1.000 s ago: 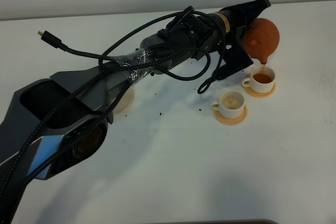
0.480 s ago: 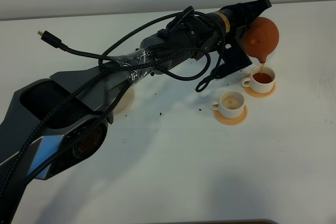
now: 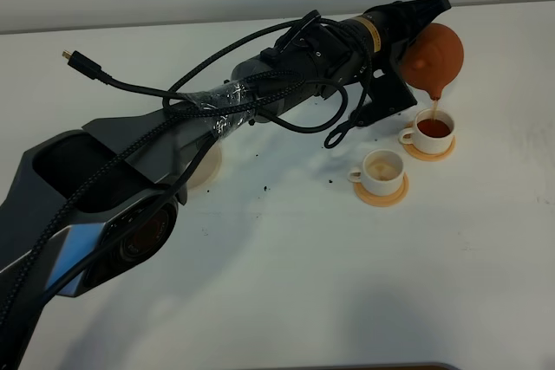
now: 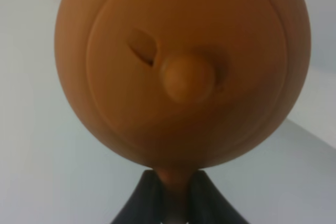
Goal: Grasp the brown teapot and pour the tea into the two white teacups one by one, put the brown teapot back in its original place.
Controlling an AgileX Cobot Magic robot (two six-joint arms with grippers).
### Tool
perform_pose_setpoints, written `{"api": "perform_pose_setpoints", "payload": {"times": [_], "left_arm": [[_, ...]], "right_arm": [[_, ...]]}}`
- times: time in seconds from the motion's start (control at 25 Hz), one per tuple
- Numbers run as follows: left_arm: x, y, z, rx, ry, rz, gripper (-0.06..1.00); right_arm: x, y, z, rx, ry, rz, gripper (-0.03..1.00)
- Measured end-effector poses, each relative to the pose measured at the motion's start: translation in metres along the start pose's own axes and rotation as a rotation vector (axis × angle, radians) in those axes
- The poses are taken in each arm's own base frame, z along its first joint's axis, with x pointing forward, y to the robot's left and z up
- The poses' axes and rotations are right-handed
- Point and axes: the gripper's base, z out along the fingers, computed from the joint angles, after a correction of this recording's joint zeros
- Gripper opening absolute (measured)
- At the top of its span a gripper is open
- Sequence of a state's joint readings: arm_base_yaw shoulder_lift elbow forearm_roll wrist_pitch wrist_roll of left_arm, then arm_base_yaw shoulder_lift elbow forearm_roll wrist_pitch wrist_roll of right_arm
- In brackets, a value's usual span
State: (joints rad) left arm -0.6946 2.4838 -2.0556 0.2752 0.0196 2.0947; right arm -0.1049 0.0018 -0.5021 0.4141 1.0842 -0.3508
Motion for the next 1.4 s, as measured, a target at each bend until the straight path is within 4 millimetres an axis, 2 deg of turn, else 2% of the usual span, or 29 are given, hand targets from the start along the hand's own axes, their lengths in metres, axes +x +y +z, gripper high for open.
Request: {"api": "perform_pose_setpoints", "payload": {"times": [1.4], "left_arm": [[0.0014,0.0013,0.0000,-0.014,0.016,0.054,0.11]], "right_arm": [[0.0000,0.0000,0.0000,0.000,0.000,0.001,0.24]]}}
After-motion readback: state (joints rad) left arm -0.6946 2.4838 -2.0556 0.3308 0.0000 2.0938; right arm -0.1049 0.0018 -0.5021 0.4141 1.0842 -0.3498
